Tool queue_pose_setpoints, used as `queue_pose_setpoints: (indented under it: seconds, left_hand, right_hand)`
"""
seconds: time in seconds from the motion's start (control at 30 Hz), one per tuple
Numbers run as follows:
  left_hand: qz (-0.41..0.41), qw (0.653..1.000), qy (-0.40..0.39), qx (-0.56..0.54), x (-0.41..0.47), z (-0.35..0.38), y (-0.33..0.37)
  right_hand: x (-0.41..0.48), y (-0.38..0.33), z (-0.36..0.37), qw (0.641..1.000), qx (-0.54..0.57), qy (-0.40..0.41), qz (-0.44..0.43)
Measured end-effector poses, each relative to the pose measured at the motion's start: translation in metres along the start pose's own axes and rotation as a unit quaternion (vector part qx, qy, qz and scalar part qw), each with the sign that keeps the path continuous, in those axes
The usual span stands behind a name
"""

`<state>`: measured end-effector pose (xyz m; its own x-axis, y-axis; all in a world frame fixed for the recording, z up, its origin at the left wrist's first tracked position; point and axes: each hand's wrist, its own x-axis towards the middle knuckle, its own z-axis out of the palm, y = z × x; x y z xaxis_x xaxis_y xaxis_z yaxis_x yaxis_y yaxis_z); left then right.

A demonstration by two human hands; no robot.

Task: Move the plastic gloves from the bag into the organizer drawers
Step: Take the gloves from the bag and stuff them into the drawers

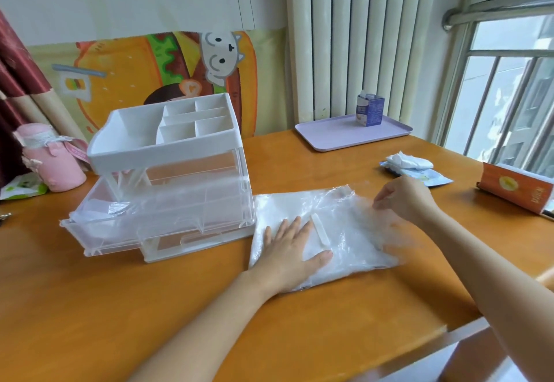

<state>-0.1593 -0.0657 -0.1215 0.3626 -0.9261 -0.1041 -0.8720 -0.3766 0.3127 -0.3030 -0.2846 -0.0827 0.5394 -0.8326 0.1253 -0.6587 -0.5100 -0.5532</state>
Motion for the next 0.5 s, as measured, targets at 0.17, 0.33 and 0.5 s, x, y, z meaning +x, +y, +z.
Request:
queue_pose_setpoints:
  seconds: [0.17, 0.33, 0.5]
  left_hand:
    - [-0.004, 1.000, -0.005, -0.008, -0.001, 0.000, 0.000]
    - [-0.017, 0.999, -0.028, -0.012, 0.000, -0.004, 0.001]
    - [-0.009, 0.990, 0.015, -0.141, 0.000, -0.027, 0.021]
  right_hand:
    - [0.001, -0.010, -0.016, 0.998, -0.053, 0.005, -0.034]
    - [-0.004, -0.022, -0.045, 0.990, 0.009, 0.128, -0.061]
    - [-0.021, -0.045, -0.066, 0.941, 0.309, -0.041, -0.134]
